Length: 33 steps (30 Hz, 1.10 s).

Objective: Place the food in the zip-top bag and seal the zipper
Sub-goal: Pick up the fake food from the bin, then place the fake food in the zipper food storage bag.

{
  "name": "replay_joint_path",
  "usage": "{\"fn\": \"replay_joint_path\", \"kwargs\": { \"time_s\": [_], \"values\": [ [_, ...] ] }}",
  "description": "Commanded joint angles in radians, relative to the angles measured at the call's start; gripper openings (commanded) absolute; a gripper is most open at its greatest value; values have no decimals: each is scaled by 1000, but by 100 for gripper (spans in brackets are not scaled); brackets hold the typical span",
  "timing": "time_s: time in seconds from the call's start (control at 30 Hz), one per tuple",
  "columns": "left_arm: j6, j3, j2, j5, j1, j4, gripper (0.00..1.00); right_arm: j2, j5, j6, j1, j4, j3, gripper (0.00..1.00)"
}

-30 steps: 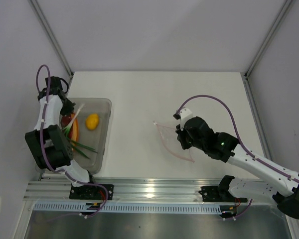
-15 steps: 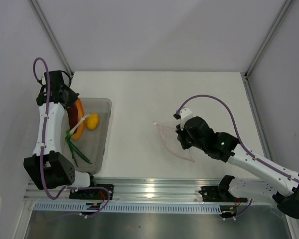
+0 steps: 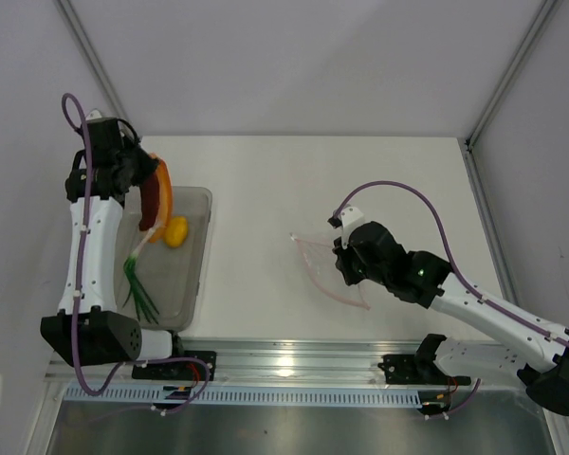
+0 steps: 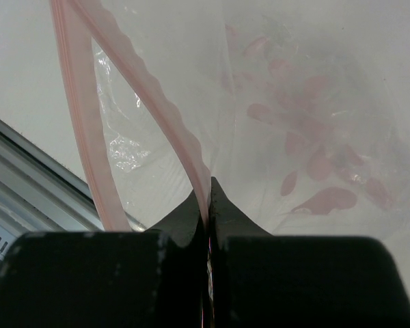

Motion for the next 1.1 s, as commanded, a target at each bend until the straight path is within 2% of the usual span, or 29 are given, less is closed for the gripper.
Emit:
{"fn": "replay_joint_path", "kwargs": {
  "time_s": [0.0, 0.17, 0.37, 0.63, 0.8, 0.83, 1.07],
  "values": [
    [17, 30, -41, 84, -14, 74, 1, 4, -10, 20, -3, 22, 26, 0],
    [-8, -1, -25, 125, -20, 101, 1, 8, -5, 23, -3, 19, 34, 0],
    [-34, -64, -58, 199, -52, 227, 0, 22, -5, 28, -3, 19, 35, 0],
    [-45, -15, -101, 309, -79, 221, 0, 57, -37, 53, -3, 3, 89, 0],
    [-62, -15, -196, 367, -114, 232, 1, 88, -43, 74, -3, -50, 161, 0],
    [-68, -13, -212, 378, -155, 235, 1, 93, -45, 82, -3, -56, 189, 0],
    [-121, -10, -327, 484, -250, 295, 1, 131, -82, 129, -3, -112, 304, 0]
  ]
}}
